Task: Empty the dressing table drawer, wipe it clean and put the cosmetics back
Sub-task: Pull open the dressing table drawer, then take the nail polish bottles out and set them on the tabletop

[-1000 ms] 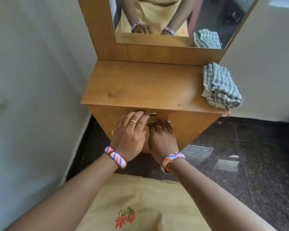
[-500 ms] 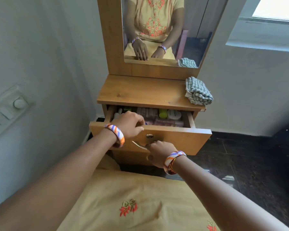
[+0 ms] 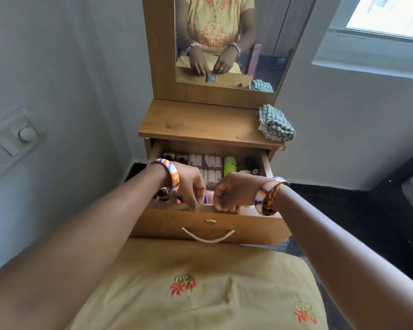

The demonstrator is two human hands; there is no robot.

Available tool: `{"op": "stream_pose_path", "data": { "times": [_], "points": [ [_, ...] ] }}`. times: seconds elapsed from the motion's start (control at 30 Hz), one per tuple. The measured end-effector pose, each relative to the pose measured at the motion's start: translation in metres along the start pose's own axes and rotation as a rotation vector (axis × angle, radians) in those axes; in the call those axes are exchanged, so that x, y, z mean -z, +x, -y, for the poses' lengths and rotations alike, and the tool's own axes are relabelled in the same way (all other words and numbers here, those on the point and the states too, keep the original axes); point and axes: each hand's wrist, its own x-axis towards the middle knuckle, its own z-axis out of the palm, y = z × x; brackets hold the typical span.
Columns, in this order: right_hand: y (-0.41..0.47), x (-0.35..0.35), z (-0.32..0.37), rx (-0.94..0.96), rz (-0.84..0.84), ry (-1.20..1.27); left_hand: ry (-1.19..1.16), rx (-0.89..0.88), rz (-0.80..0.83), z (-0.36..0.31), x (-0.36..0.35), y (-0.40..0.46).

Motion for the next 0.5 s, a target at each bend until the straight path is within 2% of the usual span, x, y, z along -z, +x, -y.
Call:
{"op": "stream_pose_path", "data": {
  "times": [0.13,0.27,0.37,0.4,0.43,0.5],
  "points": [
    [0.017,-0.002,-0.003,-0.044,0.173,0.062,-0.069,0.037,0.171,-0.002,-0.001,0.004],
    [0.031,0.0,-0.007,-0.045,0.421,0.147,-0.181,0.064,0.338,0.002,-0.003,0.012],
    [0.045,0.008,-0.007,-0.021,0.445,0.068,-0.29,0.028,0.419,0.017,0.013,0.011],
    [0.052,0.011,-0.007,-0.004,0.395,0.042,-0.351,0.028,0.356,0.023,0.021,0.009],
    [0.059,0.015,-0.006,0.015,0.311,0.028,-0.411,0.043,0.22,0.031,0.031,0.007],
    [0.074,0.02,-0.004,0.044,0.062,0.032,-0.441,0.128,-0.157,0.044,0.048,0.005]
  ]
}}
